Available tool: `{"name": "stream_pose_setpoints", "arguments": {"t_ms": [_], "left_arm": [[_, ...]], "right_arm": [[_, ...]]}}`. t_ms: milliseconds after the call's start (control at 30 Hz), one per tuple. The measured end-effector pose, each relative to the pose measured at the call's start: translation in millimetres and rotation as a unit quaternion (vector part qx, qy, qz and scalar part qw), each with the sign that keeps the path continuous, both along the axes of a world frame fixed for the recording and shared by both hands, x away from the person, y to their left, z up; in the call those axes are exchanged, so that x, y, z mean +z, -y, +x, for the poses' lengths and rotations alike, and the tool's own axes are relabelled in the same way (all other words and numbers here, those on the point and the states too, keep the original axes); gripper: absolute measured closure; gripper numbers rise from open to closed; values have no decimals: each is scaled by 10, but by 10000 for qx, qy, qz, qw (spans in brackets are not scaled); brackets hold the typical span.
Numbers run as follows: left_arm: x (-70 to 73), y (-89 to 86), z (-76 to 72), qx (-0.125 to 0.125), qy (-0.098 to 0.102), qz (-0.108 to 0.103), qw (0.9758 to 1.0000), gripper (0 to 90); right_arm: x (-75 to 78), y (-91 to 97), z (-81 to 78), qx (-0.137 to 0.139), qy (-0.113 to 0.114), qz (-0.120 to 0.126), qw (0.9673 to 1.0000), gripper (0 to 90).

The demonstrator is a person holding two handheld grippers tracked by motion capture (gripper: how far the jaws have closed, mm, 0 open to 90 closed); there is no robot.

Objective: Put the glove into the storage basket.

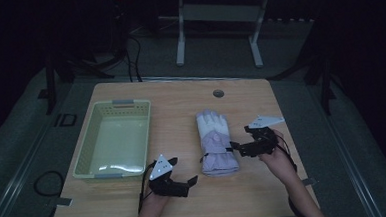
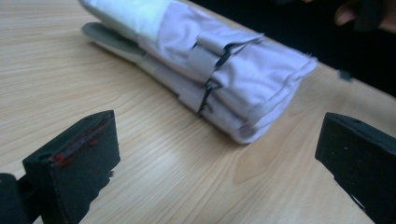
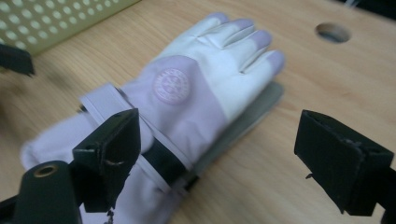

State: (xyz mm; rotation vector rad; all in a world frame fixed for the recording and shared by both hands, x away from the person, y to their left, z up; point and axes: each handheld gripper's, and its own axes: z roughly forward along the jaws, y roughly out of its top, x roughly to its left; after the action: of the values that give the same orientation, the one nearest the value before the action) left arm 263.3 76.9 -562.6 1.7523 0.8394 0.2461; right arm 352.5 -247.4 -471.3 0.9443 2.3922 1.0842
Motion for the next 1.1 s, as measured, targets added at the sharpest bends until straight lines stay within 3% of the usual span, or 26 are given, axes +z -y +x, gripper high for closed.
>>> {"name": "stream_pose_setpoints", "arguments": {"t_ms": [67, 133, 233, 300, 333, 400, 667, 767, 833, 933, 1100], "left_arm": [[49, 21, 18, -52, 2, 174, 9998, 0], [80, 29, 34, -27, 4, 208, 9998, 0], [137, 32, 67, 5, -23, 146, 9999, 0], [181, 59, 96, 23, -148, 228, 9996, 0], [206, 85, 123, -8, -302, 309, 9991, 0], [244, 129, 156, -69, -451, 393, 9982, 0], [363, 277, 288, -305, -890, 473, 9944, 0], [394, 326, 325, -306, -924, 458, 9942, 0], [427, 380, 354, -233, -916, 556, 9940, 0], [469, 466, 420, -215, -888, 722, 9932, 0], [541, 582, 510, -143, -753, 851, 9934, 0]], "right_arm": [[-17, 31, -21, 20, 91, -107, 9999, 148], [-16, 57, -31, -24, 4, -209, 9998, 158], [-12, 113, -37, -51, -32, -59, 10000, 158], [5, 135, -42, -120, -10, 58, 9999, 156], [9, 138, -42, -113, -3, 78, 9999, 150], [8, 140, -46, -129, 85, 10, 9999, 149], [-66, 190, -15, -186, 64, 165, 9997, 151], [-101, 200, 12, -278, -19, 256, 9993, 139], [-125, 194, 29, -276, -162, 368, 9988, 125], [-150, 163, 40, -148, -184, 423, 9988, 116], [-147, 79, 96, -260, -169, 451, 9985, 117]]}}
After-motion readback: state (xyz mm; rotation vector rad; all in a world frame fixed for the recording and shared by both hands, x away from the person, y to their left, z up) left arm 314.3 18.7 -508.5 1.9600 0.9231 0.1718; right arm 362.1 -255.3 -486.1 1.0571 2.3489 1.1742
